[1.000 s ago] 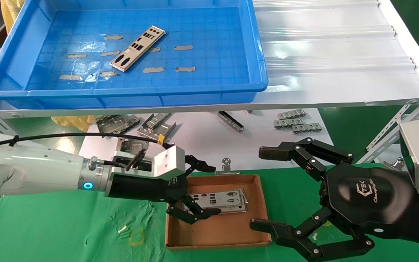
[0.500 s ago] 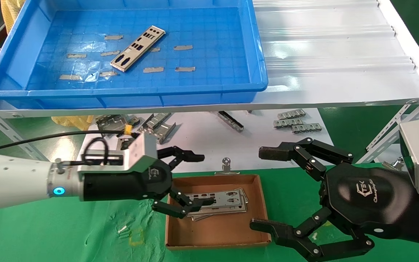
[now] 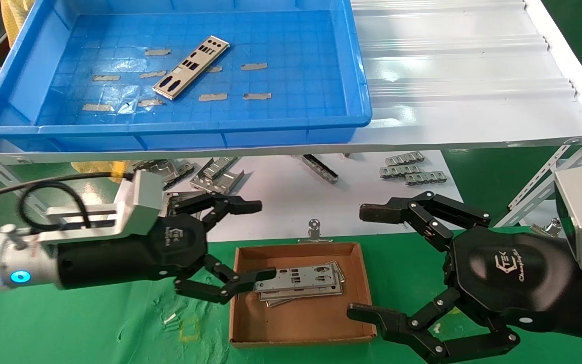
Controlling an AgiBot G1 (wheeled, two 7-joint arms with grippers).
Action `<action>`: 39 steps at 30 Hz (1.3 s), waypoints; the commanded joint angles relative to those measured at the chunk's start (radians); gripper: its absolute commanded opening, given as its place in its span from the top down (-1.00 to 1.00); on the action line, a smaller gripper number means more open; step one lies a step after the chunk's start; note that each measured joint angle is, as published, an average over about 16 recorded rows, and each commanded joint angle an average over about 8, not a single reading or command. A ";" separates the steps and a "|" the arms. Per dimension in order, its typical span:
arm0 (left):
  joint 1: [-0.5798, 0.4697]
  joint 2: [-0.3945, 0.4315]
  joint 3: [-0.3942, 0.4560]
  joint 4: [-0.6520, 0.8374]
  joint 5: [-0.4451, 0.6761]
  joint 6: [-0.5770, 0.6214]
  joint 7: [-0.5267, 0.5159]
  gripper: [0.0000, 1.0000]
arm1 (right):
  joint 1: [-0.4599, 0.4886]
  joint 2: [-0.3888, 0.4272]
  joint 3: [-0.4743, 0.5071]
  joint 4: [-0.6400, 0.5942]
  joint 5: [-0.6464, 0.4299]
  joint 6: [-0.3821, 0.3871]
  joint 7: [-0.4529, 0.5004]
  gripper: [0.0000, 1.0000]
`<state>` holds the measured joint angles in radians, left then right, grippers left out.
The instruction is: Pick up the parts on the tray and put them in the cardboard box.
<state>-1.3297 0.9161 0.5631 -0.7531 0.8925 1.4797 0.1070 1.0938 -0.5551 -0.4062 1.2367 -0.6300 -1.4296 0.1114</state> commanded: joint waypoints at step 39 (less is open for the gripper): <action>0.269 -0.321 -0.299 -0.558 -0.174 0.018 -0.304 -1.00 | 0.000 0.000 0.000 0.000 0.000 0.000 0.000 -1.00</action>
<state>-1.0604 0.5951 0.2639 -1.3117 0.7191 1.4974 -0.1970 1.0935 -0.5550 -0.4062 1.2365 -0.6298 -1.4293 0.1114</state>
